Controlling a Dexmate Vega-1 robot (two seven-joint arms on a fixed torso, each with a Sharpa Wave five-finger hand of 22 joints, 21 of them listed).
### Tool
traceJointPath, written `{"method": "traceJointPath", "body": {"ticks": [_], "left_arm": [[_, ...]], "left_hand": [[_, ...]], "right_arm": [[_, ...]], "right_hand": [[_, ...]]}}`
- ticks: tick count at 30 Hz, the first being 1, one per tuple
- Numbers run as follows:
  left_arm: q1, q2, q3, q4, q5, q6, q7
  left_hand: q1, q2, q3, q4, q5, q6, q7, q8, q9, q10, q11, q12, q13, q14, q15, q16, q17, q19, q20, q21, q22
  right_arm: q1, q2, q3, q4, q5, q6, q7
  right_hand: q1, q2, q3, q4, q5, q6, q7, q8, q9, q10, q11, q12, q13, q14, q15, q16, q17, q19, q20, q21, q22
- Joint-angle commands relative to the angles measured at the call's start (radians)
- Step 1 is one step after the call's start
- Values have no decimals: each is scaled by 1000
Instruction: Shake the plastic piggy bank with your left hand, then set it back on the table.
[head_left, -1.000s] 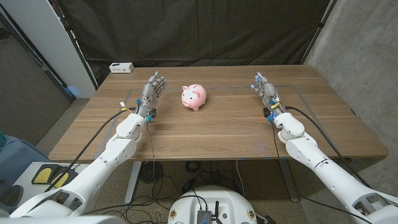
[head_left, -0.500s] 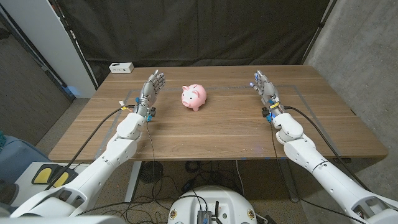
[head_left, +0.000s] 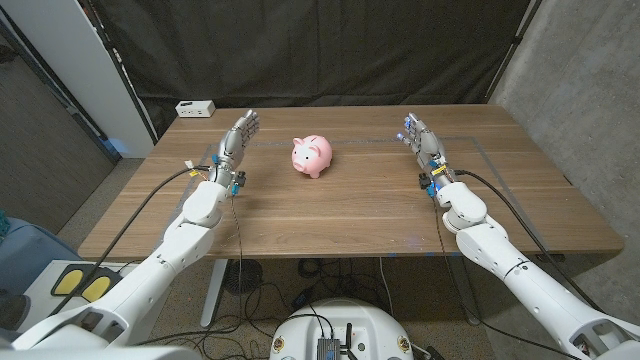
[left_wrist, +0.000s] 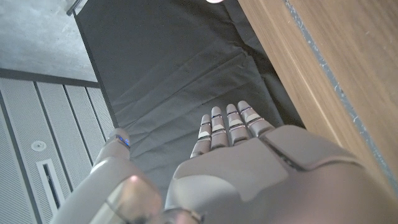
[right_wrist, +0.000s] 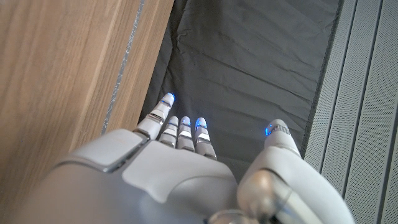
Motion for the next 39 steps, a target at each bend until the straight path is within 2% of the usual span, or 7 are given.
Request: {"method": "traceJointPath", "body": {"ticks": [1, 8, 15, 24, 34, 39], "left_arm": [[-15, 20, 16, -6, 199, -39, 120], [-32, 38, 32, -20, 319, -24, 176], [-44, 62, 49, -50, 440, 41, 238], [-67, 86, 76, -96, 558, 118, 297], [-91, 131, 122, -158, 693, 209, 319], [-102, 169, 143, -218, 761, 285, 288]], "left_hand": [[16, 4, 6, -7, -1, 7, 3, 3, 2, 2, 1, 0, 2, 11, 2, -3, 3, 1, 2, -4, 3], [26, 4, 8, -15, -3, 0, -3, -3, 2, -5, 2, -6, 2, 4, 0, -9, 3, -10, 11, -11, 3], [42, 3, 11, -26, -5, -3, -8, -8, 3, -16, 0, -14, 3, -10, -5, -19, 3, -32, 16, -23, 3], [60, 1, 16, -38, -7, -2, -10, -9, 3, -22, -14, -18, 3, -14, -10, -22, 3, -37, 19, -27, 3], [126, -10, 29, -69, -9, -18, -22, -13, 5, -40, -46, -29, 6, -12, -28, -23, 3, -32, 35, -29, 2], [206, -41, 36, -80, -2, -80, -51, -26, 7, -90, -73, -46, 8, -34, -37, -31, 3, -27, 55, -33, 0]], "right_arm": [[-33, -9, 12, -40, 0, -7, -24], [-49, -17, 22, -49, -4, 3, -31], [-55, -18, 32, -52, 2, 2, -38], [-55, -16, 37, -40, 12, 5, -32], [-58, -20, 42, -40, 12, 16, -27], [-69, -22, 51, -49, 6, 23, -42]], "right_hand": [[10, -3, -4, -3, 5, 5, -1, 2, 4, 3, 6, 3, 6, -1, 1, 0, 1, 8, -1, 4, 2], [11, -4, -4, -4, 5, 5, 0, 1, 4, 3, 6, 2, 6, -2, 2, -1, 1, 7, -1, 2, 2], [11, -3, -5, -3, 5, 5, 0, 1, 4, 3, 7, 1, 6, -3, 7, -3, 1, 6, 3, 0, 2], [11, -4, -6, -3, 5, 7, -1, 2, 4, 6, 7, 1, 6, -2, 8, -4, 1, 6, 4, -2, 2], [11, -3, -6, -2, 5, 9, 3, 2, 4, 9, 12, 1, 6, -3, 10, -5, 2, 3, 7, -4, 2], [11, -3, -6, -2, 5, 9, 4, 2, 4, 11, 13, 1, 6, -2, 11, -6, 2, 3, 8, -4, 3]]}}
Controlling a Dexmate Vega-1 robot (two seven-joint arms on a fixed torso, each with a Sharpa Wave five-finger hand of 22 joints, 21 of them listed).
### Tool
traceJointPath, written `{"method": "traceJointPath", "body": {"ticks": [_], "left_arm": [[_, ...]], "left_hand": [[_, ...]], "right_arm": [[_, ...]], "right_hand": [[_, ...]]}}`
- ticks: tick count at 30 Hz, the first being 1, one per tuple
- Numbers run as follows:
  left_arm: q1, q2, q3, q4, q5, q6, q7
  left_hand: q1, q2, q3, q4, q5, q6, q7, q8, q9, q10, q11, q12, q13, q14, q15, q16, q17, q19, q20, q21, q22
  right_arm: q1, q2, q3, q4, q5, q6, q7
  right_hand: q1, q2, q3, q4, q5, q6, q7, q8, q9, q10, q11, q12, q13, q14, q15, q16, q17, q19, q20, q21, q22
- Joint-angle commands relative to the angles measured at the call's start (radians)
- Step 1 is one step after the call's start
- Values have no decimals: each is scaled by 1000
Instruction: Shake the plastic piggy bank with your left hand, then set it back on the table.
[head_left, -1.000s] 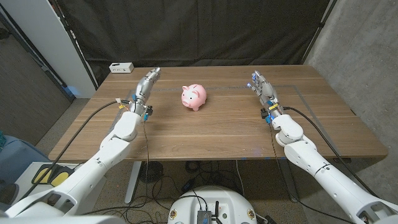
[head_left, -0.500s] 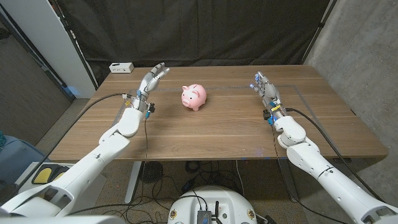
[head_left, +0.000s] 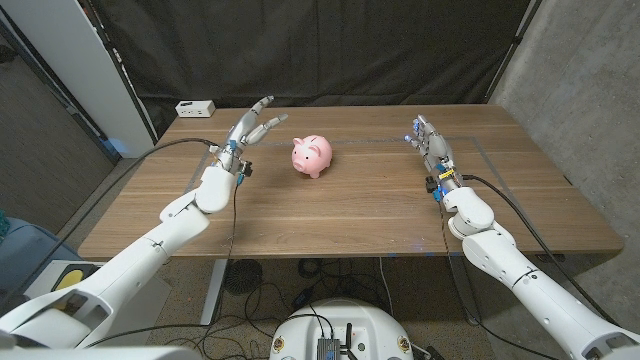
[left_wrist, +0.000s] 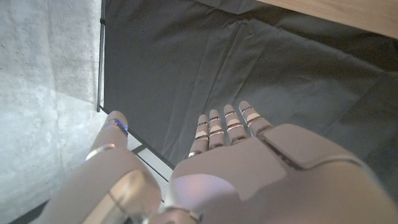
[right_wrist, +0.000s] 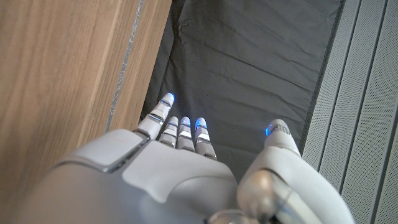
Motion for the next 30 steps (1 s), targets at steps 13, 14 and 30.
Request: {"method": "traceJointPath", "body": {"ticks": [13, 14, 30], "left_arm": [[-96, 154, 96, -202, 227, 272, -247], [-101, 157, 100, -208, 230, 279, -261], [-212, 214, 177, -303, 366, 359, -519]], "left_hand": [[158, -95, -40, 7, 15, -149, -31, -12, 3, -139, 30, -23, 7, -133, 40, -16, 4, -59, 101, -18, 3], [155, -97, -50, 11, 14, -159, -35, -13, 3, -154, 36, -24, 7, -145, 58, -15, 5, -67, 101, -18, 4], [167, -93, -99, 13, 22, -261, -36, -21, 3, -231, 26, -25, 10, -197, 104, -11, 5, -84, 103, -12, 5]], "right_arm": [[-49, -11, 30, -41, 5, 18, -25], [-53, -11, 32, -42, 4, 21, -27], [-99, -14, 57, -67, 3, 43, -50]], "right_hand": [[13, -3, -2, 1, 5, 13, 2, 4, 4, 13, 6, 2, 6, 6, 11, -1, 2, 6, 10, -5, 3], [13, -2, -2, 1, 5, 13, 2, 5, 4, 14, 9, 2, 6, 6, 11, -1, 2, 6, 11, -5, 3], [15, -3, -3, 1, 5, 19, 0, 6, 4, 22, 10, 4, 7, 13, 13, -1, 2, 9, 16, -6, 3]]}}
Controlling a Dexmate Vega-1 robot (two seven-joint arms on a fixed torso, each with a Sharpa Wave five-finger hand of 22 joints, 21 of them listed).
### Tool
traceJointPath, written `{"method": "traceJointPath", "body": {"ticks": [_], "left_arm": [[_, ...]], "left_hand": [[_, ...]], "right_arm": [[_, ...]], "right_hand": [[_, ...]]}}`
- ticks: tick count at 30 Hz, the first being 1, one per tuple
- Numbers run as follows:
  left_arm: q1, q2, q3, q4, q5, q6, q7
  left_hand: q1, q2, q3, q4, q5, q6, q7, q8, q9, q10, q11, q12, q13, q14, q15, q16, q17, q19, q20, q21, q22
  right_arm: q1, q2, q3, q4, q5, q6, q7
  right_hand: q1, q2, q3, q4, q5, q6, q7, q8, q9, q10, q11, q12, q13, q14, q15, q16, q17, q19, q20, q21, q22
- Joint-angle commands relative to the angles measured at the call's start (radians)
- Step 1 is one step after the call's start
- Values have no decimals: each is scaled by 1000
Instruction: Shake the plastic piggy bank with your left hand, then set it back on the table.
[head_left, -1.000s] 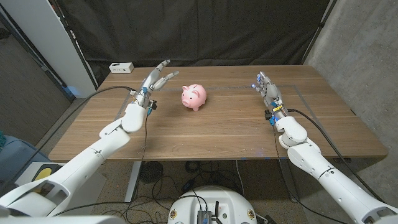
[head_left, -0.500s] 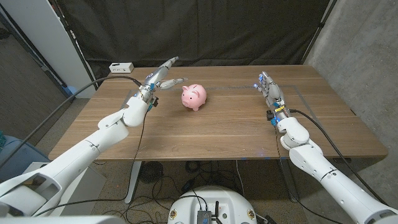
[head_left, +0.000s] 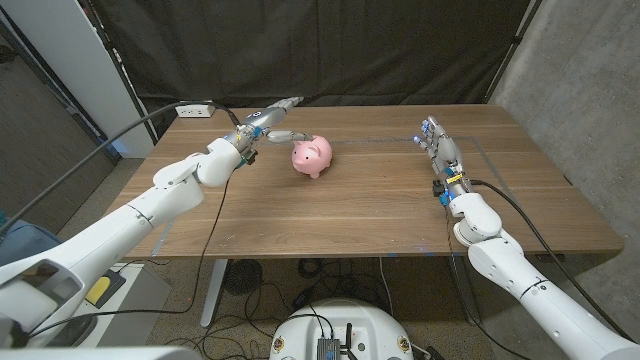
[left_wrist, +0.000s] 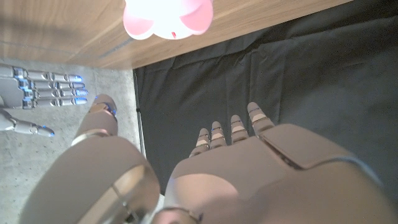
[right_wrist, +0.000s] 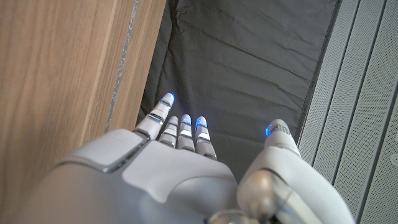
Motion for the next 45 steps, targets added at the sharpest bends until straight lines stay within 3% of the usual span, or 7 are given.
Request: {"method": "traceJointPath", "body": {"ticks": [1, 9, 15, 31, 45], "left_arm": [[-86, 51, 62, -85, 120, 82, -224], [-135, 50, 88, -81, 144, 84, -337], [-148, 40, 101, -74, 180, 107, -361], [-188, -20, 156, 29, 220, 87, -342], [-241, -71, 192, 157, 152, 18, -344]], "left_hand": [[18, -2, -19, -5, 11, -57, 3, -1, 3, -51, 0, -7, 6, -35, 9, -2, 2, -8, -1, 5, 2], [55, 3, -39, -7, 23, -141, 15, -2, 4, -127, 11, -11, 8, -77, 28, 0, 2, -14, -1, 7, 2], [68, 3, -48, -6, 27, -115, 9, 16, 4, -120, 13, 1, 9, -81, 32, 3, 2, -6, 0, 11, 3], [81, 5, -61, -3, 29, -91, 2, 27, 4, -103, 7, 14, 9, -69, 33, 12, 2, 3, 0, 14, 4], [99, 12, -73, 1, 31, -56, -5, 37, 4, -66, -6, 33, 10, -24, 9, 26, 2, 23, 0, 20, 5]], "right_arm": [[-31, -3, 17, -17, 2, 13, -10], [-39, -4, 21, -21, 7, 10, -10], [-47, -6, 25, -29, 8, 6, -15], [-68, -10, 32, -51, 1, 1, -31], [-75, -15, 35, -65, -4, -9, -38]], "right_hand": [[15, -3, -3, 1, 5, 8, 0, 6, 4, 4, 3, 4, 2, 7, 7, -1, 2, 3, 12, -2, 3], [16, -3, -3, 1, 5, 11, 0, 6, 4, 8, 3, 4, 2, 9, 8, -1, 2, 3, 13, -2, 3], [17, -2, -3, 1, 5, 13, 0, 7, 4, 10, 2, 5, 2, 10, 10, -1, 2, 4, 14, -2, 3], [17, -3, -4, 1, 5, 16, -3, 7, 4, 23, -1, 8, 3, 13, 12, -2, 3, 5, 16, -3, 3], [18, -2, -5, 1, 5, 17, -4, 6, 4, 25, 0, 7, 3, 14, 12, -3, 3, 5, 16, -4, 3]]}}
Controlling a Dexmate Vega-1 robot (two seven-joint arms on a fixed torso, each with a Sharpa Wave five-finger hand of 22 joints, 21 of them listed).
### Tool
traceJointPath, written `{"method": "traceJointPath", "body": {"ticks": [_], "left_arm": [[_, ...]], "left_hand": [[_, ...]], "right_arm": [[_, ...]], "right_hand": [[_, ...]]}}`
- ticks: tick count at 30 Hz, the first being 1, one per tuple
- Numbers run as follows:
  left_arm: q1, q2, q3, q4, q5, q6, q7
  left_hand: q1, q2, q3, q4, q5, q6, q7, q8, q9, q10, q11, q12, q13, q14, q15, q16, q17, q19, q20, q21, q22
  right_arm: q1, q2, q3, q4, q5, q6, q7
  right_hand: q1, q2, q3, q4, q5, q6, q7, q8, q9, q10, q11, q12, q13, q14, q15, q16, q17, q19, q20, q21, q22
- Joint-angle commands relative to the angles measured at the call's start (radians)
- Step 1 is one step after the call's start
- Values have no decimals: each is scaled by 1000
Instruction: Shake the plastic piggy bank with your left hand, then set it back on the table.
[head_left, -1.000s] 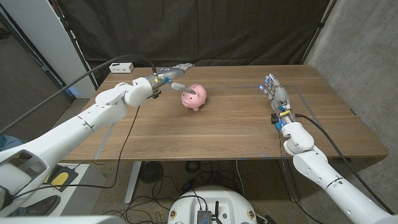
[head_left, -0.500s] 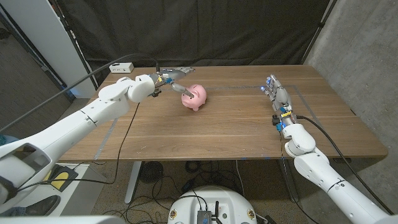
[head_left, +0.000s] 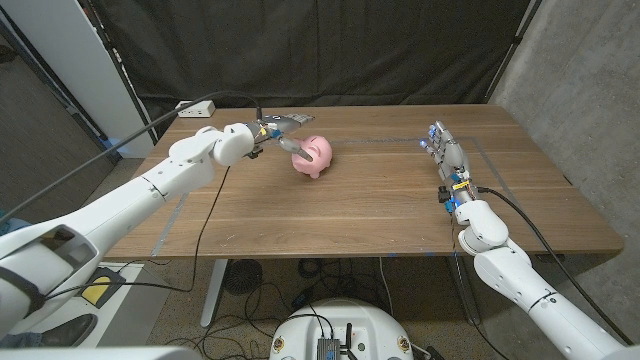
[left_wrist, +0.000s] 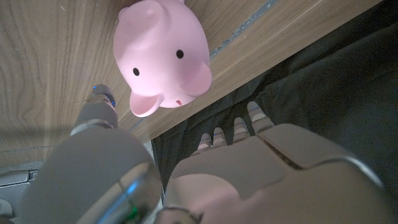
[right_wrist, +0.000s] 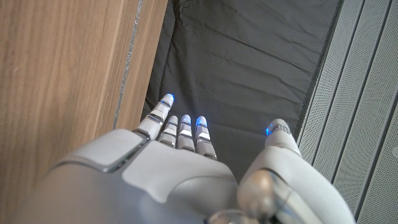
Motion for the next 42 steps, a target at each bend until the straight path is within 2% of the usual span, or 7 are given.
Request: {"method": "traceJointPath", "body": {"ticks": [1, 9, 20, 35, 38, 40, 42], "left_arm": [[-50, -47, 39, 111, -50, -62, -6], [-79, -72, 76, 153, -26, -68, 2], [-62, -87, 99, 162, 29, -38, 90], [-64, -153, 133, 296, -37, -74, 162], [-64, -166, 140, 322, -50, -83, 182], [-61, -176, 141, 342, -65, -91, 203], [-55, -189, 138, 363, -86, -101, 229]], "left_hand": [[20, 4, -7, 1, 8, 19, -10, 11, 4, 21, -9, 16, 5, 22, -7, 8, 2, 18, 6, 12, 6], [32, 9, -11, 2, 8, 47, -14, 18, 4, 43, -22, 24, 4, 44, -18, 12, 2, 30, 6, 14, 5], [57, 18, -11, 1, 11, 67, -20, 21, 4, 65, -39, 31, 3, 66, -33, 15, 2, 45, 6, 16, 5], [91, 26, -11, 0, 15, 109, -26, 31, 4, 100, -55, 42, 3, 93, -42, 15, 2, 71, 6, 20, 5], [114, 36, -7, -1, 16, 137, -30, 37, 4, 121, -62, 47, 3, 111, -47, 17, 2, 90, 6, 24, 6], [158, 51, 0, -3, 16, 173, -26, 43, 5, 161, -83, 58, 3, 148, -62, 22, 2, 134, 5, 33, 7], [195, 66, 7, -3, 13, 220, -17, 55, 6, 196, -89, 68, 4, 179, -65, 25, 1, 176, 5, 42, 8]], "right_arm": [[-8, -4, 3, -13, -5, -8, -7], [-12, -5, 6, -21, -8, -10, -12], [-15, 0, 4, -14, -3, -9, -10], [-13, 0, 2, 0, 4, -8, 0], [-13, 0, 2, 0, 4, -7, 0], [-13, -1, 2, -1, 5, -7, 2], [-12, -1, 1, 0, 6, -8, 4]], "right_hand": [[12, 3, -5, 1, 5, 9, -2, 6, 4, 6, 1, 7, 3, 6, 5, -3, 3, 4, 3, -4, 3], [13, 3, -5, 1, 5, 9, -3, 6, 4, 8, 1, 7, 4, 6, 6, -4, 3, 4, 5, -5, 3], [13, 3, -5, 1, 5, 13, -6, 6, 4, 11, 0, 8, 4, 7, 7, -4, 4, 3, 8, -5, 3], [13, 3, -6, 2, 5, 14, -9, 6, 4, 20, 1, 10, 5, 10, 9, -4, 4, 4, 12, -5, 4], [13, 3, -6, 2, 5, 16, -10, 6, 4, 21, 1, 10, 5, 11, 9, -4, 4, 4, 13, -5, 4], [13, 3, -7, 2, 5, 17, -10, 6, 4, 23, 0, 11, 5, 12, 8, -4, 4, 5, 14, -5, 4], [13, 3, -7, 2, 5, 18, -10, 6, 4, 24, -1, 11, 5, 12, 10, -4, 4, 5, 14, -5, 4]]}}
